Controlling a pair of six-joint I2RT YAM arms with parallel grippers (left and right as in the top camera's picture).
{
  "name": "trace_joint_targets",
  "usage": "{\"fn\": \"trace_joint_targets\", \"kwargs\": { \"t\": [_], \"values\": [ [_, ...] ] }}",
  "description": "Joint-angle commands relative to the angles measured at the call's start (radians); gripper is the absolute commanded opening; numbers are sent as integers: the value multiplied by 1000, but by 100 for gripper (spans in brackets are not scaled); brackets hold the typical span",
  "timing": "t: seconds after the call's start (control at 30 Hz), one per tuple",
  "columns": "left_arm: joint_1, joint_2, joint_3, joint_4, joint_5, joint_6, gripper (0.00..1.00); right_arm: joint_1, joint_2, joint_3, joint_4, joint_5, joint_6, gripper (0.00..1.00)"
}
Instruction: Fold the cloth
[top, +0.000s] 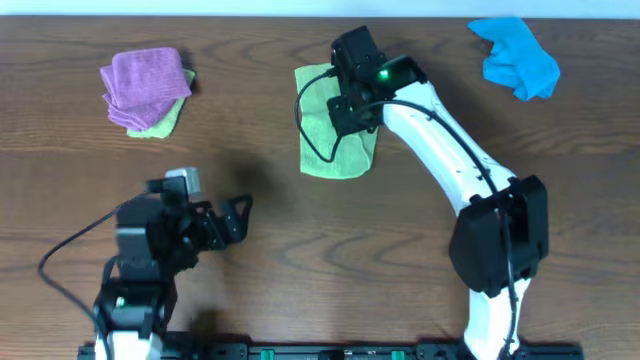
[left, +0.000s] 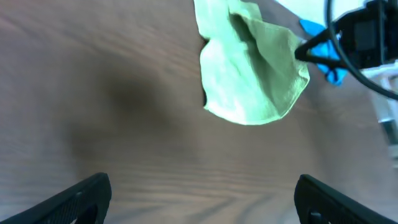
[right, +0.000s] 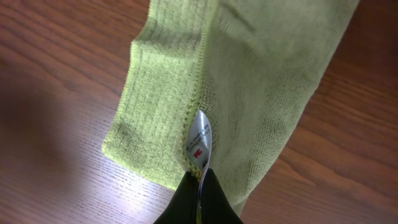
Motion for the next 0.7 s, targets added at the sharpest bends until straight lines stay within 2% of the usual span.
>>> {"fn": "trace_joint_targets", "kwargs": {
  "t": [0.0,0.23,0.5,0.67],
  "values": [
    [1,80,14,79,66,-155,95,-34,-36,10,-4,11,53,1],
    [-18,358,14,454,149,-365,95,-101,-75,10,-6,10,77,1],
    [-133,711,14,830,174,-497,95,-115,-76,10,-37,11,77,1],
    [-175,868,14,991,178,-556,95,-116,-78,10,-45,11,77,1]
  ]
}}
